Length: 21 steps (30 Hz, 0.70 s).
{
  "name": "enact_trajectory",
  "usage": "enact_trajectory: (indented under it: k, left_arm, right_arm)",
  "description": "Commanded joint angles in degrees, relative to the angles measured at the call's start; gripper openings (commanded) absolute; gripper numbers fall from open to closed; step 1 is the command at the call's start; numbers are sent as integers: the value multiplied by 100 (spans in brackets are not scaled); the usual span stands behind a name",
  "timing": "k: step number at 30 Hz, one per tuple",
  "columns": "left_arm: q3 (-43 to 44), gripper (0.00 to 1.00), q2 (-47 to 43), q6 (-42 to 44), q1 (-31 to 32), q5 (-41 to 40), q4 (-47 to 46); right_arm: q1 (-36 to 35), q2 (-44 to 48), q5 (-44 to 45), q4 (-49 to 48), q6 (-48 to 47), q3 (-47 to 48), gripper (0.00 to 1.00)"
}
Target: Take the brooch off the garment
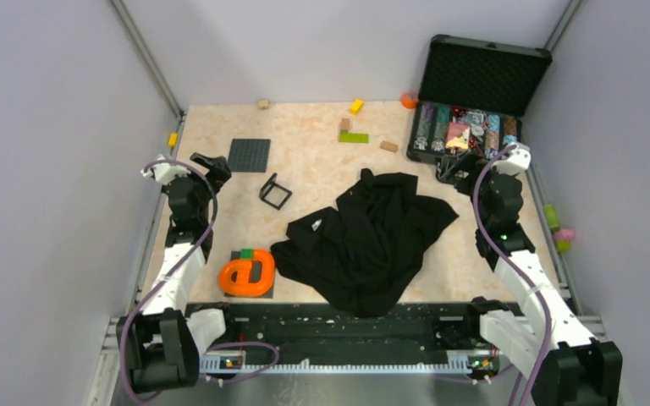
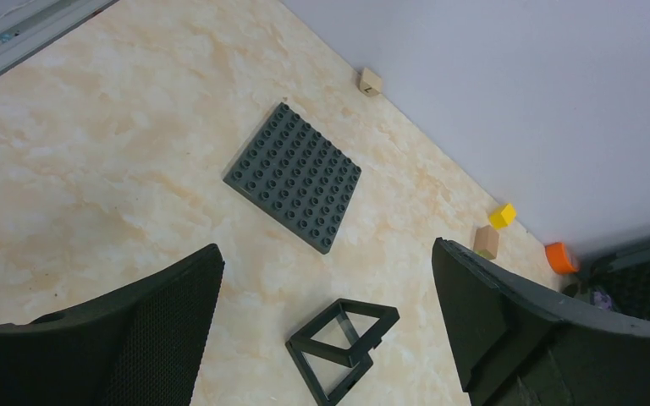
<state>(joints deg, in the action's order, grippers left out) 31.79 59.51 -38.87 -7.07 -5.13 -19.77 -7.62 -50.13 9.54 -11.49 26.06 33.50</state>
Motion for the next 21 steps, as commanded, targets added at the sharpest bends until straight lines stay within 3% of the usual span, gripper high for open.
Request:
enact_trajectory:
  k: [1,9,15,17,21]
  left_arm:
    - [-138,98,-190,-32,-22,78,-324]
    - [-567,98,-917,-481,-22,-224,-241]
    - [-809,98,-1102,-475,63,1219,-432]
    - [-857,98,-1269,-387,221,1443,-226]
    - [-1029,98,-1749,113,1077,1174,101]
  right_arm:
    - [25,127,-60,-12,-16,264,95]
    - [28,275,40,918,69,626,94]
    - [-4,-169,-454,2333,214,1340,94]
    - [-219,-214,-653,2482,109,1370,94]
    - [-1396,-440,-435,3058,-231,1545,93]
